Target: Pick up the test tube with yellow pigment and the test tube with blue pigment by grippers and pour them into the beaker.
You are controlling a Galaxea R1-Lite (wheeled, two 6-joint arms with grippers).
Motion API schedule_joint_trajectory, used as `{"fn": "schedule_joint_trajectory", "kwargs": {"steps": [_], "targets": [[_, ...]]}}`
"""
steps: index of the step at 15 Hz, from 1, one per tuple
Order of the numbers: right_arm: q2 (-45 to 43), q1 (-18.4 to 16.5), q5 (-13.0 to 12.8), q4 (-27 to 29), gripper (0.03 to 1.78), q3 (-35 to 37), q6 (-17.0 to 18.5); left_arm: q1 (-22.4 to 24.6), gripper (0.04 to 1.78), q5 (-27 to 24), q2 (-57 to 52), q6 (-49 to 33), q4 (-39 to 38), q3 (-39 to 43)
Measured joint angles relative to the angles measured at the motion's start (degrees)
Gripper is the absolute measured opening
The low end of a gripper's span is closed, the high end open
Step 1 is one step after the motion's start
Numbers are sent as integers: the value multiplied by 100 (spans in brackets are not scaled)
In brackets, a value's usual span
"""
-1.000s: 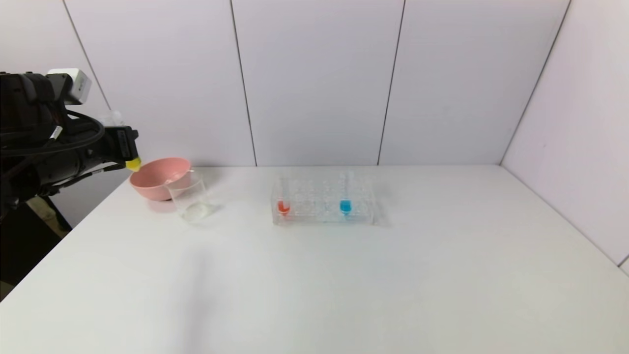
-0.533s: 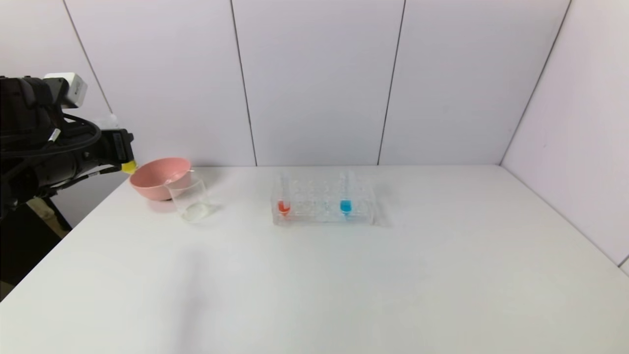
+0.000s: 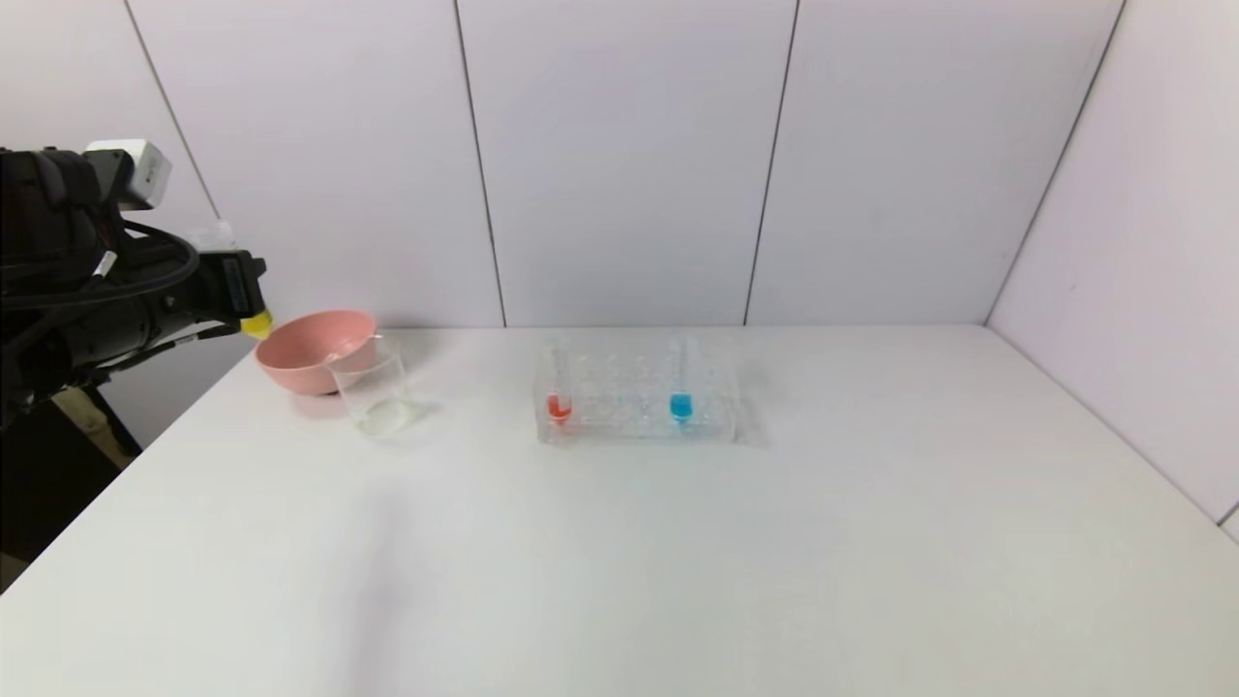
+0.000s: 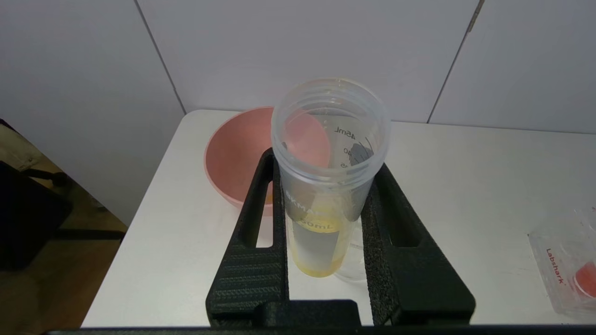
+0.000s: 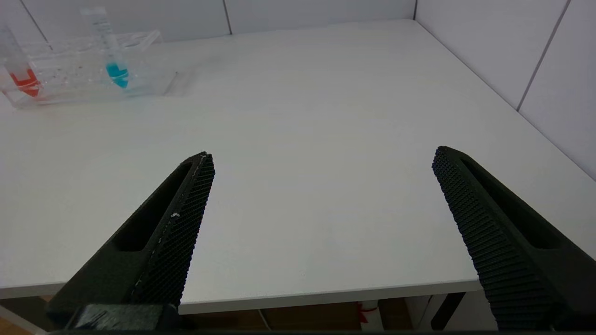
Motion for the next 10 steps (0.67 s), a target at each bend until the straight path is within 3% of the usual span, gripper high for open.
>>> {"fn": "schedule_joint_trajectory", "kwargs": {"steps": [10], "targets": [[-23, 0, 0, 2, 171, 0, -1, 27, 47, -22, -77, -28, -32, 245]]}}
